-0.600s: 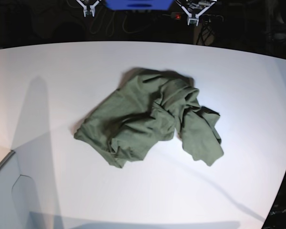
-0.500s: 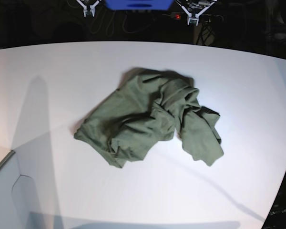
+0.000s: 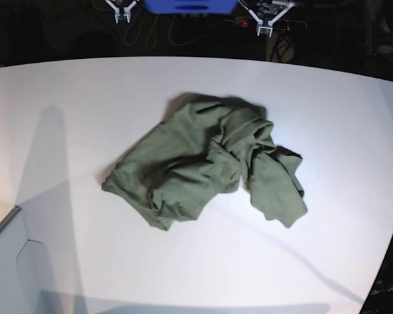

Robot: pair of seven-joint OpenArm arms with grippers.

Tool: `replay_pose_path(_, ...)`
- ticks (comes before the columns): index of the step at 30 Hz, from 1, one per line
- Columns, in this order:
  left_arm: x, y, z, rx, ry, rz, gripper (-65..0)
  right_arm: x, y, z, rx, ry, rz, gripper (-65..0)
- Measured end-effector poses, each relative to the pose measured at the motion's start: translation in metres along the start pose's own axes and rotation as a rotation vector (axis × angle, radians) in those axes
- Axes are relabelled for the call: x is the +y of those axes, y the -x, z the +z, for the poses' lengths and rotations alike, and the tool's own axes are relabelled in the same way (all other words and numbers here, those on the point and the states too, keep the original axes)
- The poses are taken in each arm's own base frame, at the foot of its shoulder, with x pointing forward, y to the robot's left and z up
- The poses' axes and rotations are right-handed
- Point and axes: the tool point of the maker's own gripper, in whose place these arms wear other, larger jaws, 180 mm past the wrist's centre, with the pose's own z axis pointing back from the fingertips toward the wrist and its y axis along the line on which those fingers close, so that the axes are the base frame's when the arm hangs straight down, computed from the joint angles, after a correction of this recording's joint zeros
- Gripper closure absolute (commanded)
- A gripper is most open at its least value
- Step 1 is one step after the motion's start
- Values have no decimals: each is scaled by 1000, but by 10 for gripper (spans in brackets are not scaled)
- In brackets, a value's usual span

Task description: Layout the t-shirt on the table in an organized manner, then fold the t-shirt properly

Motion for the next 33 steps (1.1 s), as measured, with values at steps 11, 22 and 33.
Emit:
replay_pose_path(11,1,6,1,-12,0,-1,0,-7,-8,1,-58,10,0,0)
replay_pose_path(22,24,33,30,-123,-28,-30,0,-11,15,33,-172,7,13,0)
replay_pose_path(33,37,21,114,-346,-32,-93,0,-17,-38,129,-574,16,23,0)
